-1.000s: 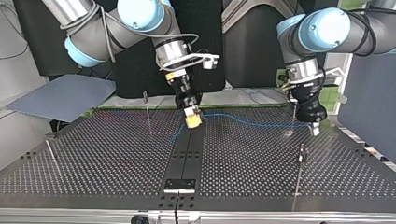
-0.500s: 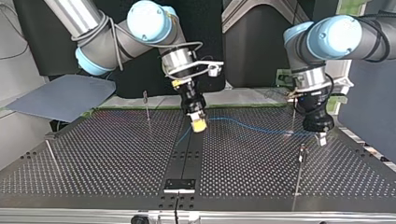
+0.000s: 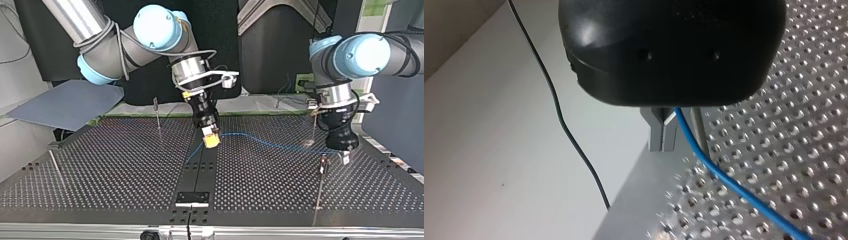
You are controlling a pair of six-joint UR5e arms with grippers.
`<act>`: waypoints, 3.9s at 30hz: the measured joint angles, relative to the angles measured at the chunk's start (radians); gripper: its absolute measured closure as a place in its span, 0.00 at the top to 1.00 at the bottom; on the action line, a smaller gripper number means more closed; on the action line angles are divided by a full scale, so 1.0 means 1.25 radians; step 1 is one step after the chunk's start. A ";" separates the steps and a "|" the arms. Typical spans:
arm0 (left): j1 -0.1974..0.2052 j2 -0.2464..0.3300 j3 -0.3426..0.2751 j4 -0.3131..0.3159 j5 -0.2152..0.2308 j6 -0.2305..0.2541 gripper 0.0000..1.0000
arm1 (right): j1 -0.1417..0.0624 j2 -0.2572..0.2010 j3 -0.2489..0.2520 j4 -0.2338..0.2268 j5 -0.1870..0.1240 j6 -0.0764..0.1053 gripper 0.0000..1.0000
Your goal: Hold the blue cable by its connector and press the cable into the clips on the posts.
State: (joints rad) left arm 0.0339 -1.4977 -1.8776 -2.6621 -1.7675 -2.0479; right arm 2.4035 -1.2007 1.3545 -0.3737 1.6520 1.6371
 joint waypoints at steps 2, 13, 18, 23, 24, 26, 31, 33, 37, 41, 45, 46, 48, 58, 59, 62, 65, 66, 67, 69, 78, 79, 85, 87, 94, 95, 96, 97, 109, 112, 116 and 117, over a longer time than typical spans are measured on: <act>0.008 -0.012 0.002 0.005 0.012 -0.004 0.00 | 0.000 0.000 0.000 0.002 0.001 0.000 0.00; 0.048 -0.023 0.003 0.031 0.054 -0.035 0.00 | 0.000 0.000 0.000 0.008 0.001 0.000 0.00; 0.066 -0.023 0.003 0.042 0.072 -0.042 0.00 | -0.003 0.000 0.000 0.009 0.002 0.000 0.00; 0.082 -0.023 0.004 0.048 0.096 -0.049 0.00 | -0.009 0.001 -0.001 0.010 0.003 -0.001 0.00; 0.084 -0.024 0.005 0.049 0.100 -0.051 0.00 | -0.011 0.001 -0.001 0.010 0.004 -0.002 0.00; 0.090 -0.025 0.005 0.053 0.110 -0.054 0.00 | -0.016 0.002 -0.001 0.011 0.007 -0.003 0.00; 0.101 -0.031 0.005 0.057 0.121 -0.058 0.00 | -0.027 0.003 -0.001 0.012 0.011 -0.005 0.00; 0.104 -0.038 0.005 0.058 0.128 -0.058 0.00 | -0.031 0.005 -0.001 0.012 0.013 -0.005 0.00; 0.111 -0.054 0.005 0.058 0.137 -0.057 0.00 | -0.038 0.008 0.000 0.012 0.016 -0.006 0.00; 0.119 -0.059 0.005 0.065 0.151 -0.059 0.00 | -0.045 0.013 -0.001 0.010 0.018 -0.006 0.00; 0.126 -0.060 0.011 0.073 0.170 -0.073 0.00 | -0.055 0.027 -0.003 0.007 0.017 -0.006 0.00; 0.127 -0.060 0.014 0.075 0.174 -0.078 0.00 | -0.057 0.031 -0.005 0.007 0.015 -0.006 0.00; 0.129 -0.060 0.024 0.076 0.179 -0.090 0.00 | -0.059 0.038 -0.011 0.007 0.012 -0.006 0.00; 0.148 -0.066 0.044 0.078 0.181 -0.142 0.00 | -0.062 0.070 -0.074 0.027 0.008 -0.002 0.00; 0.150 -0.070 0.046 0.078 0.183 -0.144 0.00 | -0.062 0.071 -0.080 0.029 0.008 -0.002 0.00; 0.152 -0.082 0.054 0.076 0.193 -0.146 0.00 | -0.064 0.074 -0.100 0.032 0.008 -0.002 0.00; 0.155 -0.088 0.059 0.075 0.200 -0.148 0.00 | -0.063 0.078 -0.119 0.032 0.006 -0.002 0.00; 0.155 -0.089 0.060 0.075 0.201 -0.149 0.00 | -0.063 0.080 -0.125 0.032 0.004 -0.002 0.00; 0.156 -0.090 0.061 0.076 0.202 -0.150 0.00 | -0.064 0.083 -0.132 0.033 0.003 -0.002 0.00; 0.157 -0.091 0.064 0.077 0.206 -0.156 0.00 | -0.064 0.086 -0.140 0.033 0.002 -0.002 0.00; 0.160 -0.092 0.068 0.099 0.234 -0.199 0.00 | -0.072 0.094 -0.149 0.032 0.001 -0.001 0.00; 0.160 -0.092 0.068 0.100 0.236 -0.201 0.00 | -0.073 0.095 -0.149 0.032 0.001 -0.001 0.00; 0.162 -0.092 0.071 0.102 0.240 -0.210 0.00 | -0.076 0.098 -0.150 0.031 0.000 -0.001 0.00; 0.164 -0.092 0.072 0.102 0.239 -0.212 0.00 | -0.077 0.100 -0.151 0.031 -0.001 -0.001 0.00; 0.170 -0.093 0.073 0.103 0.238 -0.213 0.00 | -0.081 0.112 -0.153 0.032 0.000 0.000 0.00; 0.170 -0.093 0.073 0.103 0.238 -0.213 0.00 | -0.082 0.114 -0.153 0.033 0.000 0.000 0.00; 0.171 -0.093 0.073 0.103 0.239 -0.213 0.00 | -0.082 0.115 -0.153 0.033 0.000 0.000 0.00; 0.171 -0.093 0.073 0.103 0.239 -0.213 0.00 | -0.082 0.116 -0.153 0.034 0.000 0.000 0.00; 0.173 -0.092 0.069 0.105 0.274 -0.164 0.35 | -0.081 0.117 -0.154 0.039 -0.002 0.000 0.00; 0.174 -0.092 0.067 0.099 0.278 -0.145 0.77 | -0.081 0.117 -0.153 0.040 -0.002 0.000 0.00; 0.172 -0.092 0.066 0.076 0.263 -0.117 1.00 | -0.079 0.117 -0.154 0.042 -0.002 0.000 0.00; 0.171 -0.091 0.066 0.070 0.257 -0.110 1.00 | -0.079 0.117 -0.153 0.042 -0.002 0.000 0.00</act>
State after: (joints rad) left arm 0.2482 -1.6120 -1.7955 -2.5746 -1.4461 -2.1858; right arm 2.3053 -1.0548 1.1626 -0.3207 1.6496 1.6370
